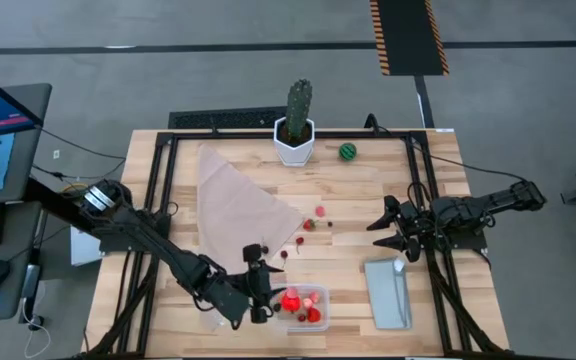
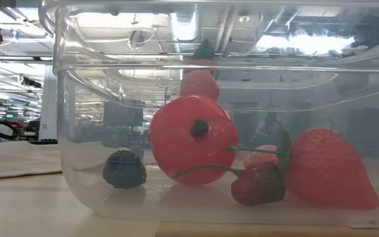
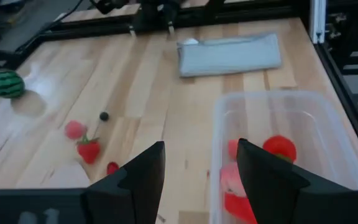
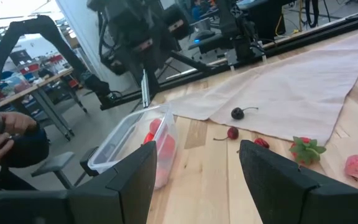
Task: Pick and placing Produce into tupperware
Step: Put the blueberry into the transparent bin
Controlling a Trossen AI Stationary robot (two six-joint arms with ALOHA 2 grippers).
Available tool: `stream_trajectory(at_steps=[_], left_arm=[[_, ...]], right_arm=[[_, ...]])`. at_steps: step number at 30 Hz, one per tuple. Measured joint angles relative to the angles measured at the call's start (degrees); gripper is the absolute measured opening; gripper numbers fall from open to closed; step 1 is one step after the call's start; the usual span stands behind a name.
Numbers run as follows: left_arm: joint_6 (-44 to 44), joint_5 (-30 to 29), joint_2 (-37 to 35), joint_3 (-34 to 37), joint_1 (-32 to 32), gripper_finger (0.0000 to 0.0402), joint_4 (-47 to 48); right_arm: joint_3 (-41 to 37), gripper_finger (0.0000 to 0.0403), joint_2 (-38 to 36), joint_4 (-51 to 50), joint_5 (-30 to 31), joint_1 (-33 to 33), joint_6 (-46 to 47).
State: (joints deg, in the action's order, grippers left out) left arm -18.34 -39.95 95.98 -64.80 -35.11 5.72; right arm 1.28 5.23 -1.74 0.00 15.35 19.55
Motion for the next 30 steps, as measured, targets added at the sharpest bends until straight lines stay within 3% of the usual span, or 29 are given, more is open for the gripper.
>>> stream_trajectory(at_steps=[6, 10, 19, 26, 30], left_arm=[[10.27, 7.90, -9.31, 9.07, 2.73, 0.0183, -14.50], [12.71, 13.58, -17.66, 17.43, 5.08, 0.0183, -20.76], [15.28, 16.30, -34.36, 35.51, 10.83, 0.0182, -31.29], [22.85, 17.94, -40.37, 40.42, 12.66, 0.0182, -36.81], [21.49, 24.38, -42.48, 42.18, 17.04, 0.0182, -36.78]], right_arm=[[0.00, 0.0255, -0.02, 0.01, 0.01, 0.00, 0.00], [0.00, 0.0255, -0.01, 0.00, 0.00, 0.00, 0.00], [0.00, 0.0255, 0.00, -0.01, -0.01, 0.00, 0.00], [0.00, 0.0255, 0.00, -0.01, 0.01, 0.00, 0.00], [0.00, 0.0255, -0.01, -0.01, -0.01, 0.00, 0.00]])
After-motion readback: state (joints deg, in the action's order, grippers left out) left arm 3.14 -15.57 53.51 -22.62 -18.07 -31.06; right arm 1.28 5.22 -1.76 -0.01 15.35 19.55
